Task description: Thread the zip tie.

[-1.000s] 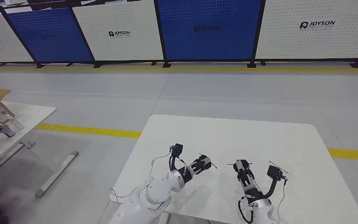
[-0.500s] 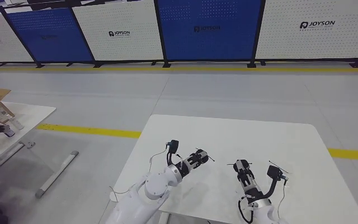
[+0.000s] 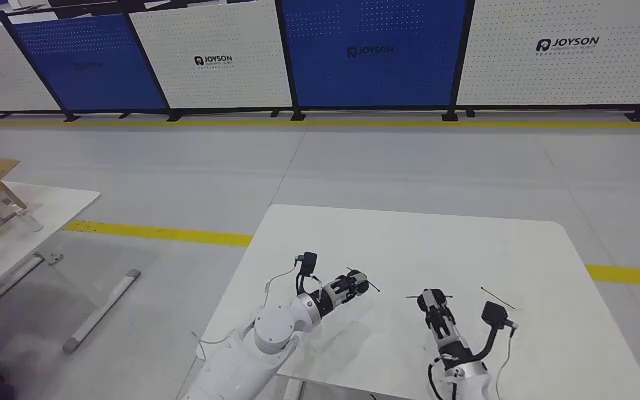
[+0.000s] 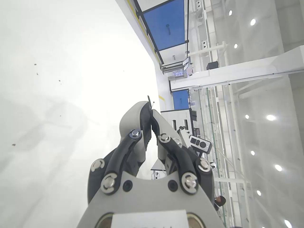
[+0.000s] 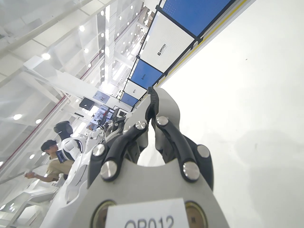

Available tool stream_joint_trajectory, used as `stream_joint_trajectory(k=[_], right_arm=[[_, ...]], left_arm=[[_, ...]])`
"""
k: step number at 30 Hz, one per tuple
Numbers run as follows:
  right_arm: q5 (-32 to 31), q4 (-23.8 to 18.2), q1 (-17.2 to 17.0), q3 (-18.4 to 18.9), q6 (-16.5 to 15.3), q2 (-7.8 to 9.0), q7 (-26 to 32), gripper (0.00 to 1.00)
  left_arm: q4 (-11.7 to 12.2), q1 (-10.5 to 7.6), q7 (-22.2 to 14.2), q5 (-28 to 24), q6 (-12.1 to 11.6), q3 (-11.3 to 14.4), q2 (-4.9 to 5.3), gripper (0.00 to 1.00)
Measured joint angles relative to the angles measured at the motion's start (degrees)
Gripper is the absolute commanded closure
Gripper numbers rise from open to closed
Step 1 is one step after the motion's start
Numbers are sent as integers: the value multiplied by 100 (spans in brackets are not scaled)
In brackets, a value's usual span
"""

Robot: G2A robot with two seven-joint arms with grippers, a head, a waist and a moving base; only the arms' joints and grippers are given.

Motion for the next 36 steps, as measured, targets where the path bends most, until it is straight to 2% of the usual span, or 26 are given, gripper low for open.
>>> stream_joint_trajectory(k=[3, 7, 12, 16, 24, 32, 36], right_arm=[[-64, 121, 28, -109, 3, -40, 31, 100], [-126, 299, 204, -219, 230, -87, 164, 100], [-122, 293, 197, -215, 218, -85, 159, 100], [-121, 293, 197, -215, 218, -85, 159, 100], [-88, 294, 193, -214, 196, -91, 188, 100], [-124, 531, 371, -461, 315, -223, 145, 100], [-129, 537, 378, -464, 326, -227, 126, 100]], left_arm=[[0, 0, 0, 0, 0, 0, 0, 100], [0, 0, 0, 0, 0, 0, 0, 100], [-10, 10, 41, 59, -18, 23, -1, 100], [-69, 127, 265, 407, -137, 181, -10, 100], [-76, 155, 258, 298, -149, 196, -17, 100], [-76, 155, 259, 299, -148, 196, -16, 100], [-76, 155, 259, 299, -148, 196, -16, 100]])
